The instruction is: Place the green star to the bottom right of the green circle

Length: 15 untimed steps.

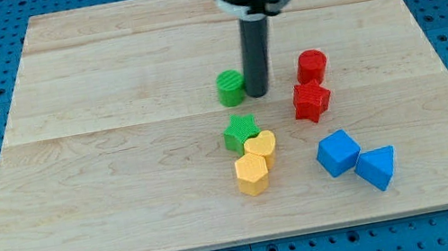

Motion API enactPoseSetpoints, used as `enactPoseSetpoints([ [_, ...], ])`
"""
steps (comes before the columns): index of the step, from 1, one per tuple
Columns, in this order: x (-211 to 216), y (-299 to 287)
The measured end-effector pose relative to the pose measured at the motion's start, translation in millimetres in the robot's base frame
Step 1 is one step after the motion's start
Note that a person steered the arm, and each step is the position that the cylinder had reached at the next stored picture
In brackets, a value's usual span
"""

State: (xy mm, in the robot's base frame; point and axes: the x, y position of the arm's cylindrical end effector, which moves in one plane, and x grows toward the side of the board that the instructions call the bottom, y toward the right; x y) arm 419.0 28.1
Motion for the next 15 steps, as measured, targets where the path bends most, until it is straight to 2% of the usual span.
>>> enactPoseSetpoints([
  [1,-4,-40],
  [2,2,-11],
  [3,23,45],
  [5,42,49],
  [8,111,53],
  [9,108,-4],
  [10,103,-35],
  [13,67,-6],
  [15,28,-21],
])
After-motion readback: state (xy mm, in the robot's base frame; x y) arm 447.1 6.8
